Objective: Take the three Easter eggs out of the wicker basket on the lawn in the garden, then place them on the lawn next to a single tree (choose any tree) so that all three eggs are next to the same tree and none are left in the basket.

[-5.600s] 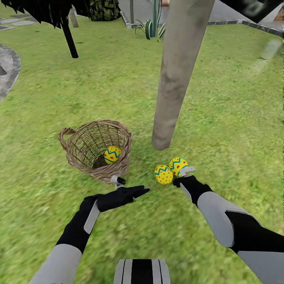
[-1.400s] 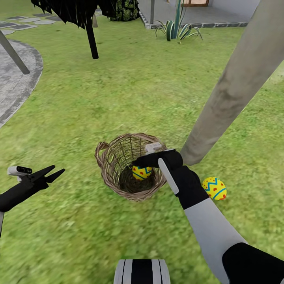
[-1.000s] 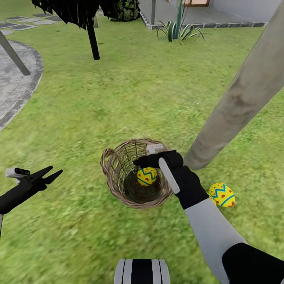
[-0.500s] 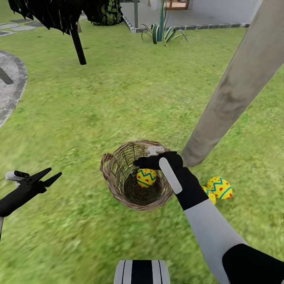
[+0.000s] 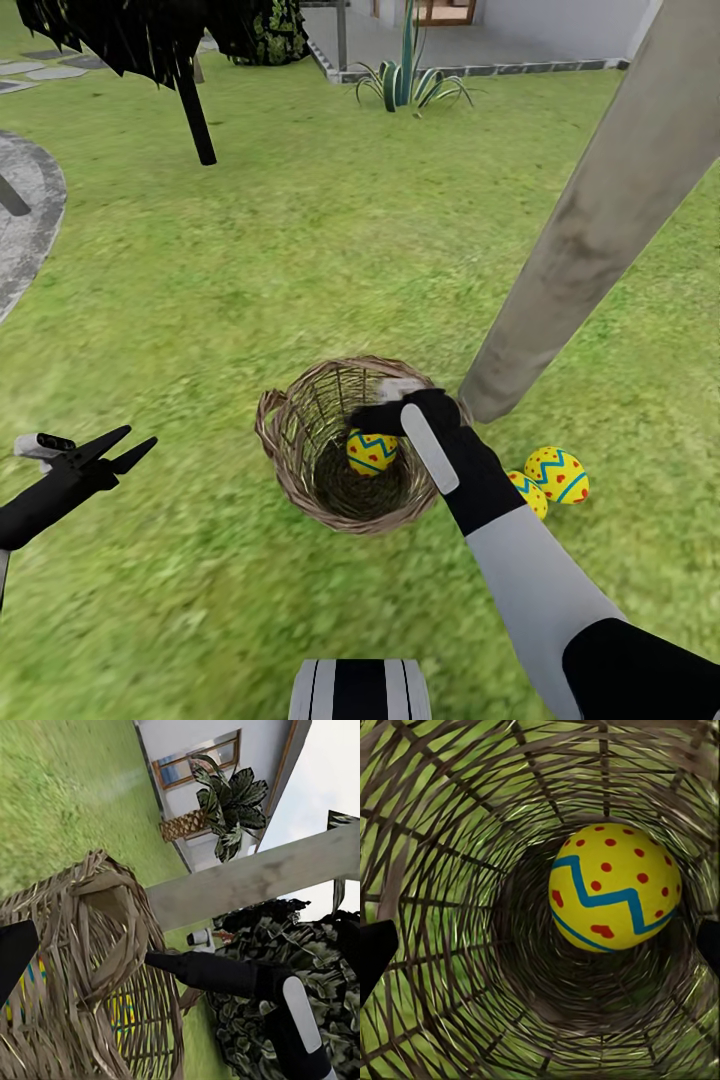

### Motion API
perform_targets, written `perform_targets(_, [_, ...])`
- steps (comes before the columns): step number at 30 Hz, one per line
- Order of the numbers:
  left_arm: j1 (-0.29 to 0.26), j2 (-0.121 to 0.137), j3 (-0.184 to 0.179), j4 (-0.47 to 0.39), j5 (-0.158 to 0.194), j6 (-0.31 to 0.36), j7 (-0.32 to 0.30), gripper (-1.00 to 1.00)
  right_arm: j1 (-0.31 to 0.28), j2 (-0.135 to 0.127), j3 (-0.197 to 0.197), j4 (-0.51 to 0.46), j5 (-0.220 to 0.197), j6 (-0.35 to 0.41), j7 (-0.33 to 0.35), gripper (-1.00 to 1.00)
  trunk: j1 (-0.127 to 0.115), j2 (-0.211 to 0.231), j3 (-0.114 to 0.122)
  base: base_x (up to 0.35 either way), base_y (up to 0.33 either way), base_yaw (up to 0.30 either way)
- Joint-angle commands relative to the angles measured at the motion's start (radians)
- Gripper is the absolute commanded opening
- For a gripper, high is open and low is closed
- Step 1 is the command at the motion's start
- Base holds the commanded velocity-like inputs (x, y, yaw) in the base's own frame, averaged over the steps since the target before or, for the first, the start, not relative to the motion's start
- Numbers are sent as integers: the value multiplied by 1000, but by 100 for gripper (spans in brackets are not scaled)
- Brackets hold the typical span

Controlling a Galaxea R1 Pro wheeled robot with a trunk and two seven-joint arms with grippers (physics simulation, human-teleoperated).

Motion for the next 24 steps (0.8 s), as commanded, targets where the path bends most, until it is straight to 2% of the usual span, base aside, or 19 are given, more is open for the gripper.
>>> perform_targets(1, [0,0,0,0,1,10,-3,100,0,0,1,-1,-11,2,-18,100,0,0,-1,0,0,0])
perform_targets(9, [0,-1,0,1,1,10,-2,100,0,0,3,2,-12,-7,-143,100,0,0,-1,17,47,0])
perform_targets(13, [0,-3,-1,1,1,10,-1,100,0,0,4,14,-12,-8,-154,100,0,0,-1,77,211,0])
perform_targets(19, [0,-2,-1,1,1,10,-2,100,0,0,3,37,-12,-37,-155,100,0,0,-1,12,32,0])
perform_targets(24, [0,-1,-1,0,1,9,-2,100,0,0,3,59,-47,-44,-156,100,1,-1,-12,0,1,0])
